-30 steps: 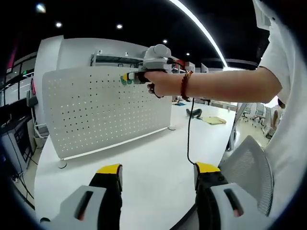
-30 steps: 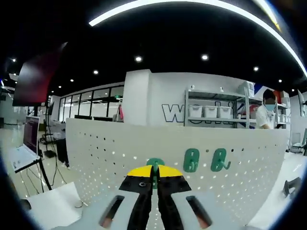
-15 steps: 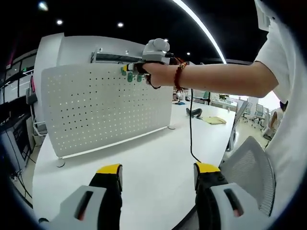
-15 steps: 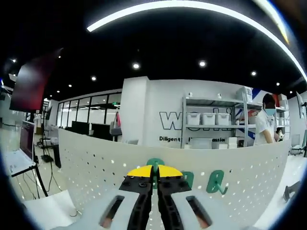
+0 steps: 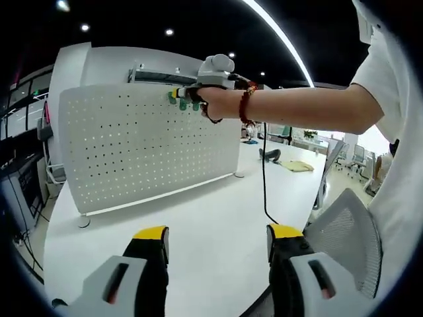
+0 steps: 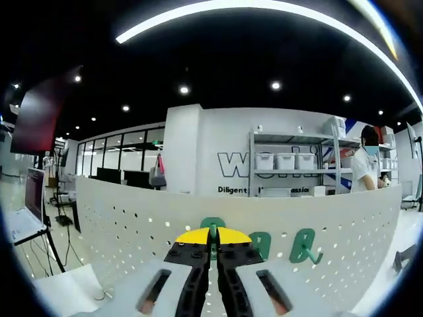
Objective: Insert the hook assembly into the mounting plate slot until the hook locks in place.
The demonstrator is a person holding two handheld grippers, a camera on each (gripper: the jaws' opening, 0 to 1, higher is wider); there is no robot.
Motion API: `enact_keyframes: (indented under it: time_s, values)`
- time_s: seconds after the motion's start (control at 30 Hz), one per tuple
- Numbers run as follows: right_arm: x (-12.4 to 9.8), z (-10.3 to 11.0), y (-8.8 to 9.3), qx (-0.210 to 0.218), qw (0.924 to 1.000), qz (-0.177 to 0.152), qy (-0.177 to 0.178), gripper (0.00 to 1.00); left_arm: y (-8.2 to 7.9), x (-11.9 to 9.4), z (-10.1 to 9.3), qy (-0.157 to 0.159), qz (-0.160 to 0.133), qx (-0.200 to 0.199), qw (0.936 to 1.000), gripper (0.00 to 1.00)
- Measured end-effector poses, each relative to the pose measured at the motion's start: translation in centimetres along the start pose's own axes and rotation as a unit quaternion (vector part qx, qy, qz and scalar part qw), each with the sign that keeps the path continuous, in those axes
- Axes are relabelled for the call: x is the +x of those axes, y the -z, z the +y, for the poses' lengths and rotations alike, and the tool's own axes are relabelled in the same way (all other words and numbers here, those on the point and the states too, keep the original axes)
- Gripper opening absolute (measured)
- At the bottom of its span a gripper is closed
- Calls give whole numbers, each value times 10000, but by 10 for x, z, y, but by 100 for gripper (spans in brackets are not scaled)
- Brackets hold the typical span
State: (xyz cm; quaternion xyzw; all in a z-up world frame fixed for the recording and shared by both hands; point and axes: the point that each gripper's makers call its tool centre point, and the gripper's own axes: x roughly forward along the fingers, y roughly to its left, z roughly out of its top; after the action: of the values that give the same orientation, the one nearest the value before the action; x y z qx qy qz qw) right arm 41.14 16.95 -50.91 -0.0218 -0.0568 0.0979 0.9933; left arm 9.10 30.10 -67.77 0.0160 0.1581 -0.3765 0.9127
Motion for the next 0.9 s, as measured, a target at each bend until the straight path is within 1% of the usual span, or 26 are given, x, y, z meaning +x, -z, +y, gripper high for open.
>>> enact_keyframes:
  time_s: [0.1, 0.33, 0.4, 0.43, 0.63, 0.77, 0.9]
  values:
    - [0, 0, 5, -26, 10000, 33, 58, 1, 1, 0, 0, 11, 11, 2, 10000, 62]
    - [2, 3, 6, 71, 9997, -48, 208, 1, 3, -2, 3, -33, 22, -28, 10000, 62]
    - [3, 4, 11, 63, 9997, -4, 254, 1, 3, -2, 4, -42, 24, -45, 10000, 62]
    - [3, 4, 12, 115, 9995, -36, 280, 1, 3, -3, 5, -55, 18, -52, 10000, 62]
    - [5, 3, 10, 13, 9995, -63, 301, 1, 4, -4, 8, -94, 3, -84, 9999, 62]
    - [6, 4, 10, -287, 9991, 91, 295, 1, 4, -2, 7, -61, 17, -70, 10000, 62]
    - [9, 3, 10, -277, 9989, 212, 306, 2, 3, -1, 5, -24, 11, -66, 10000, 62]
